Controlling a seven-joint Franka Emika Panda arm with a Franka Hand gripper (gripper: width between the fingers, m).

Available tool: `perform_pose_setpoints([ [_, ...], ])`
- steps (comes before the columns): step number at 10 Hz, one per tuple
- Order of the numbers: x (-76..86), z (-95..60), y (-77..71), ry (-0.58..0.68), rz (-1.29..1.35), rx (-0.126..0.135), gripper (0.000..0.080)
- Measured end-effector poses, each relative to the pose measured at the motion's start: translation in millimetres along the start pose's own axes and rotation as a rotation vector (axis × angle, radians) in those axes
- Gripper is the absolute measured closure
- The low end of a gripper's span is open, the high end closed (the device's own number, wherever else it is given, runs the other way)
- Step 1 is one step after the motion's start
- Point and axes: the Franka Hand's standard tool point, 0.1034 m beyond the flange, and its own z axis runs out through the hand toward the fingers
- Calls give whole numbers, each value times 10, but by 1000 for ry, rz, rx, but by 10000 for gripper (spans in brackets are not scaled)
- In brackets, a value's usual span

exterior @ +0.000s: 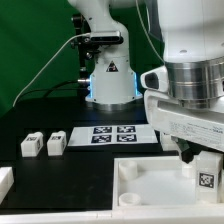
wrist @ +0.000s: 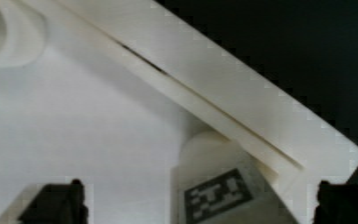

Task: Assemble one leg

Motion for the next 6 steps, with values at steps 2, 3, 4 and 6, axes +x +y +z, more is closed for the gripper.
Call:
perform_pose_setpoints([
  [2,6,0,4,1,-121,-1,278],
  [3,1,1,1,0,-64,0,412],
  [4,2,1,2,0,-62,0,412],
  [6,-17,4,-10,-6,139,4,507],
])
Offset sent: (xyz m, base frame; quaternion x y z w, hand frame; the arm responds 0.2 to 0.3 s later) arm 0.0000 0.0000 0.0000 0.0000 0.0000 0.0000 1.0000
